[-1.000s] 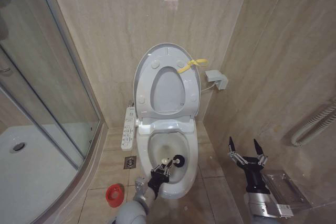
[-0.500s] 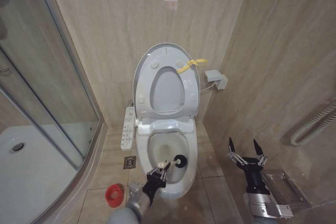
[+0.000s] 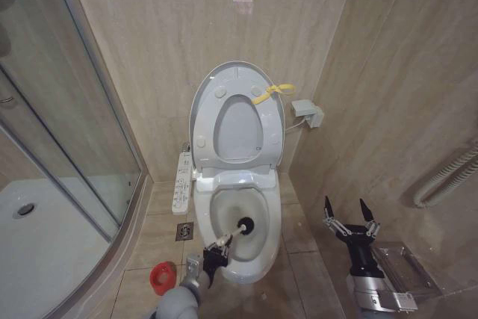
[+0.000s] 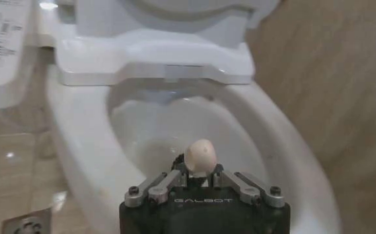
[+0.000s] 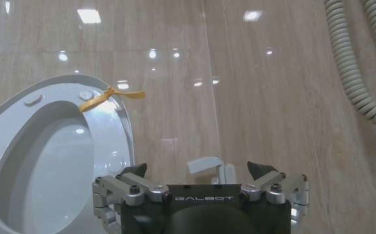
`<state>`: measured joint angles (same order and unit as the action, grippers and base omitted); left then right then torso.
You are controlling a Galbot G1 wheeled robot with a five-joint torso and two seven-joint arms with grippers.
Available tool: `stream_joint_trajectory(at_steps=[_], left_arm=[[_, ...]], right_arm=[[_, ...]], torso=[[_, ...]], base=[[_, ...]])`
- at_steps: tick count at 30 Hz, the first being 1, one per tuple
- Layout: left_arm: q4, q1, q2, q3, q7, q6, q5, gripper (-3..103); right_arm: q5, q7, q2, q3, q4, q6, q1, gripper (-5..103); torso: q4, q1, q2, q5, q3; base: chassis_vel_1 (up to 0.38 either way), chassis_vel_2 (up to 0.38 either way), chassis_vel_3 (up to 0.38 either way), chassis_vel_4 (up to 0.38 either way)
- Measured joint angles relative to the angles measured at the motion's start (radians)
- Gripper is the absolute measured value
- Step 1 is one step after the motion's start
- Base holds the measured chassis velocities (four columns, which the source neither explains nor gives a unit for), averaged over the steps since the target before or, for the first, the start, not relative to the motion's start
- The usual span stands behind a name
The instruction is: Open the toilet lid, clean the toilet bowl with a toilet brush, close the toilet lid, and flush.
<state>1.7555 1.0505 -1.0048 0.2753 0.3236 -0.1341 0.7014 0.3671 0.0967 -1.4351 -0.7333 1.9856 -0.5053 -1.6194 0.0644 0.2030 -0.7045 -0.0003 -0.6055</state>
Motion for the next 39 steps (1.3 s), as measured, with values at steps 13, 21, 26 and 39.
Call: stream_joint_trajectory(at_steps=[13, 21, 26, 39], left_arm=[[0.165, 0.095, 0.011, -0.212, -0.023, 0.041, -0.006, 16], [0.243, 0.159, -0.001, -0.219, -0.02, 0.069, -0.033, 16], [0.211, 0.182, -0.015, -0.177, -0.041, 0.137, -0.151, 16], [0.208, 0.176, -0.025, 0.006, -0.031, 0.158, -0.335, 16]], right_arm=[[-0.003, 0.009, -0.007, 0.005, 0.009, -0.011, -0.014, 100], [-0.007, 0.013, -0.013, 0.003, 0.01, -0.016, -0.02, 100], [-0.008, 0.014, -0.016, 0.005, 0.005, -0.017, -0.011, 100], [-0.016, 0.014, -0.008, 0.009, -0.018, -0.012, 0.003, 100]], torso=[[-0.0005, 0.0, 0.0, 0.0002, 0.0], [-0.0003, 0.0, 0.0, 0.0003, 0.0], [-0.0004, 0.0, 0.0, 0.0003, 0.0], [-0.0006, 0.0, 0.0, 0.0005, 0.0]], base=[[0.0, 0.0, 0.0, 0.0], [0.0, 0.0, 0.0, 0.0], [0.0, 0.0, 0.0, 0.0], [0.0, 0.0, 0.0, 0.0]])
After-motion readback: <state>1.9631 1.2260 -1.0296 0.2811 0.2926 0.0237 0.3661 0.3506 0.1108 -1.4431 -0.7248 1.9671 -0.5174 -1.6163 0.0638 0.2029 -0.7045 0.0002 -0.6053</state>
